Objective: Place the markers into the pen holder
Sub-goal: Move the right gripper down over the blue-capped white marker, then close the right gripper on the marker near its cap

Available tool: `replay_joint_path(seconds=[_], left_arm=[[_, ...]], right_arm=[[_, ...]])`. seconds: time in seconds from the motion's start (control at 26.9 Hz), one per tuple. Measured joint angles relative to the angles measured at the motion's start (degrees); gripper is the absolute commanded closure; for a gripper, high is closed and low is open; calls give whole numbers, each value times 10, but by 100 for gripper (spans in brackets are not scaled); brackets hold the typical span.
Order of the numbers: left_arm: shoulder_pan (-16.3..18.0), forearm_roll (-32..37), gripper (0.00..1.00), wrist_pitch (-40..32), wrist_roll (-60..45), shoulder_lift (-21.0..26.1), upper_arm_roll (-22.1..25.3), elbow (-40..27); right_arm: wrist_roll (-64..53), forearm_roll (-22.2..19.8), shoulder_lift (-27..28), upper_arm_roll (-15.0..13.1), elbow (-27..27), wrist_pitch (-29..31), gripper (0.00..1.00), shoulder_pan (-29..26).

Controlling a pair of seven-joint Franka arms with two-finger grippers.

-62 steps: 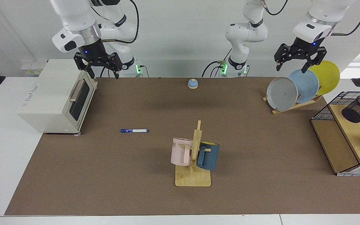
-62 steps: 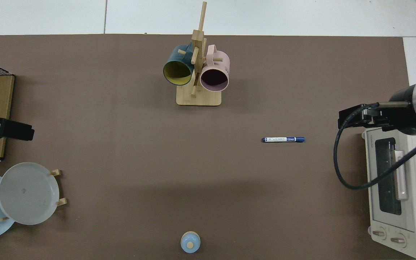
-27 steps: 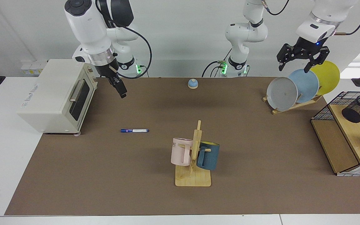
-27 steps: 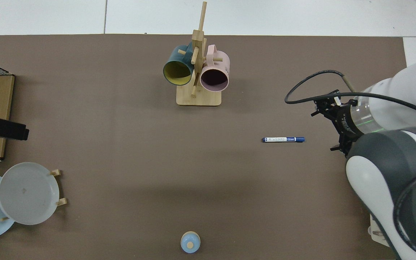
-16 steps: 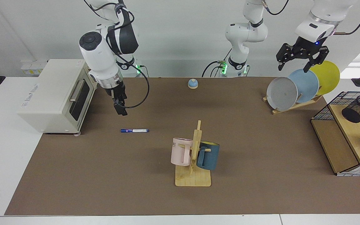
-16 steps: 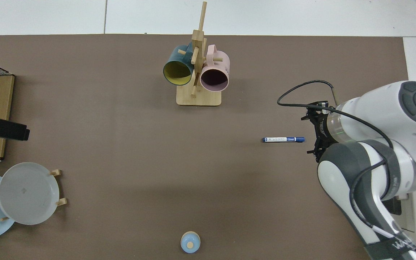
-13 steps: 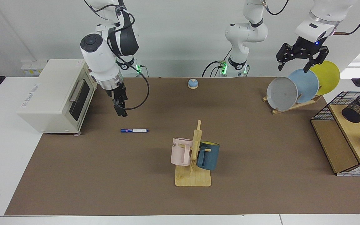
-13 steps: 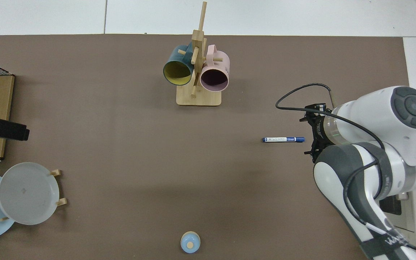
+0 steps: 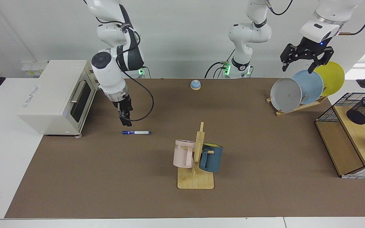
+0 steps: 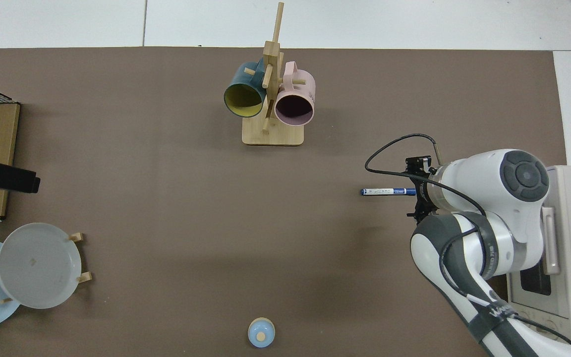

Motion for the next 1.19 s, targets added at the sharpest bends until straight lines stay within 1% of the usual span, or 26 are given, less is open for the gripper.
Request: replay_joint_path(seconds=[0.19, 0.67, 0.89, 1.19], left_arm=[[0, 0, 0, 0, 0, 0, 0, 0], [0, 0, 0, 0, 0, 0, 1, 0], [0, 0, 0, 0, 0, 0, 1, 0], [0, 0, 0, 0, 0, 0, 1, 0]], right_arm=[[-19, 0, 27, 0, -6, 45, 0, 0], [-24, 0, 61, 0, -9, 83, 1, 0], [-27, 0, 71, 0, -32, 130, 1, 3], [-28, -1, 77, 0, -38, 145, 1, 3]])
